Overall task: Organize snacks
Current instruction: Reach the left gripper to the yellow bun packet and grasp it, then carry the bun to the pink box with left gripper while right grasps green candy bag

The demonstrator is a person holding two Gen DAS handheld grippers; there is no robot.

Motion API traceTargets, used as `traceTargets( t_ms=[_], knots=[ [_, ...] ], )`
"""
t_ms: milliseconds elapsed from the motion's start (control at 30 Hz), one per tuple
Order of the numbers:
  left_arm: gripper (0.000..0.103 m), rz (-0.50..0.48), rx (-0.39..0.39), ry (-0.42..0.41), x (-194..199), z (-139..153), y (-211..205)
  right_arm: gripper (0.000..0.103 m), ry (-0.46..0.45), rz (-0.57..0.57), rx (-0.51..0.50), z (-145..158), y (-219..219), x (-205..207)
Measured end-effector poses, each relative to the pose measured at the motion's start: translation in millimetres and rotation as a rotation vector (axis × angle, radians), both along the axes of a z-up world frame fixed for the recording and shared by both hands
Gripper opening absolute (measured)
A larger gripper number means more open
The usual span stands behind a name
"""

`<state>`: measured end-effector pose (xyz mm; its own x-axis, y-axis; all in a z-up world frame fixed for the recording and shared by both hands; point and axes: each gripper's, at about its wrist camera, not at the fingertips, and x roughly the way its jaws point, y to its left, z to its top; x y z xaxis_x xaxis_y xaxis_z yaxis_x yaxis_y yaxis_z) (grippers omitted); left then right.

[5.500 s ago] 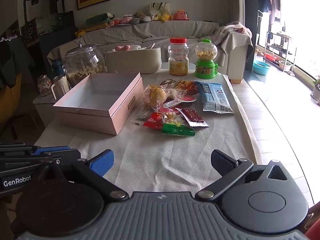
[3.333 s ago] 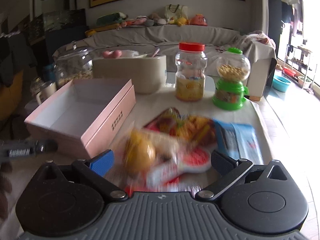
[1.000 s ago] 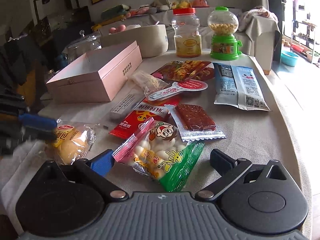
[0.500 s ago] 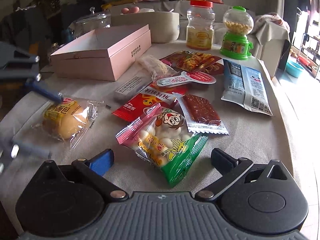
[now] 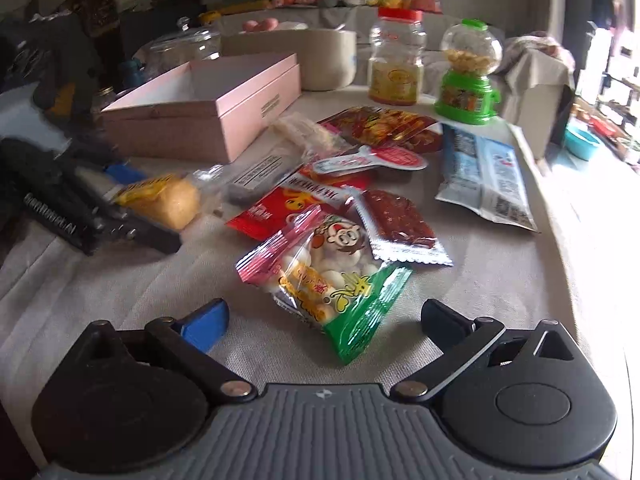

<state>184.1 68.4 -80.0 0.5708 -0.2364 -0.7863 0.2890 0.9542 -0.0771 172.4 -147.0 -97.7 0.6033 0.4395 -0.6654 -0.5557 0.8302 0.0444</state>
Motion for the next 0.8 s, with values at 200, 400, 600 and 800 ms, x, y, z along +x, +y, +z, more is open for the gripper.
traceTargets(
  t_ms=[200, 400, 600, 800],
  knots=[
    [0.071, 0.103, -0.001, 0.044, -30.1, 9.8, -8.1, 0.102, 0.003, -0.059, 0.076, 10.1, 12.7, 5.0],
    [0.071, 0.234, 0.051, 0.032, -50.0, 14.3, 14.1, 0.101, 0.111, 0.138, 0.092, 12.6, 30.1, -9.4],
    [0.07, 0.289, 0.013, 0.04, -58.0, 12.4, 35.9, 0.1, -0.054, 0.219, 0.008, 29.3, 37.3, -40.3],
    [0.07, 0.291, -0.008, 0.035, -60.2, 12.7, 38.0, 0.1, -0.105, 0.199, -0.091, 23.9, 48.6, -29.5]
  ],
)
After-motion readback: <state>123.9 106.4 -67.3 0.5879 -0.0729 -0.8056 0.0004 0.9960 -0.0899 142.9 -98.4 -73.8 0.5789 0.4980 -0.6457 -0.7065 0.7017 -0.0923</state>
